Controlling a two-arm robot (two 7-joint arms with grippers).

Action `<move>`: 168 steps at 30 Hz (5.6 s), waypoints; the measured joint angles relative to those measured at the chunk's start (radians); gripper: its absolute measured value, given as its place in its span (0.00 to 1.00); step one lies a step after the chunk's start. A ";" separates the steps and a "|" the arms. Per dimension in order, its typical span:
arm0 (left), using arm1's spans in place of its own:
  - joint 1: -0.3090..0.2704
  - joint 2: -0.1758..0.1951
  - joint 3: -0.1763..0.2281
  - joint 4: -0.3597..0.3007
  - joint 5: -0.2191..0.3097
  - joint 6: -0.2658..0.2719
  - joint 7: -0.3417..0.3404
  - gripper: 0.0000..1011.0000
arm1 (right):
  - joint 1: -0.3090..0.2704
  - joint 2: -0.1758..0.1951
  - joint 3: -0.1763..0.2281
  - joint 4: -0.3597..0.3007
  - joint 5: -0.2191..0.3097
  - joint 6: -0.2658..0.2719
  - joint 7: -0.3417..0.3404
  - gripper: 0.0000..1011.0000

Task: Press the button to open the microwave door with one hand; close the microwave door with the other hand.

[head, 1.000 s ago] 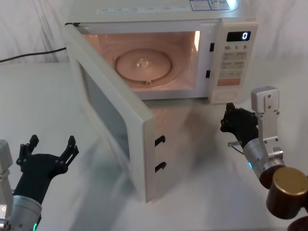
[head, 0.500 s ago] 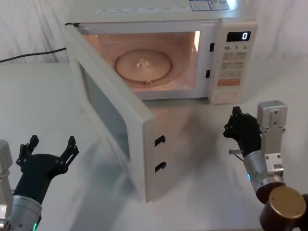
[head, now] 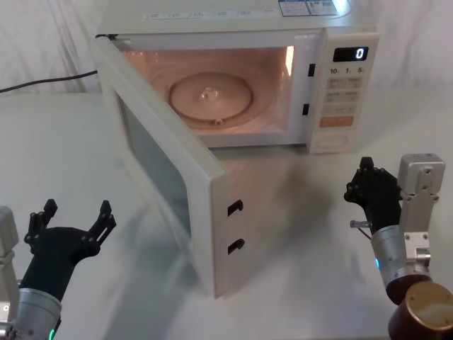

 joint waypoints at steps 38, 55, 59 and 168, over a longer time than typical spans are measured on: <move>0.000 0.000 0.000 0.000 0.000 0.000 0.000 0.99 | -0.002 -0.005 0.019 -0.003 -0.007 -0.013 0.004 0.37; 0.000 0.000 0.000 0.000 0.000 0.000 0.000 0.99 | -0.002 -0.005 0.019 -0.003 -0.006 -0.011 0.004 0.90; 0.000 0.000 0.000 0.000 0.000 0.000 0.000 0.99 | -0.002 -0.005 0.019 -0.003 -0.006 -0.011 0.004 0.99; -0.093 -0.017 -0.007 -0.155 0.048 0.095 -0.132 0.00 | -0.002 -0.005 0.019 -0.003 -0.006 -0.011 0.004 0.99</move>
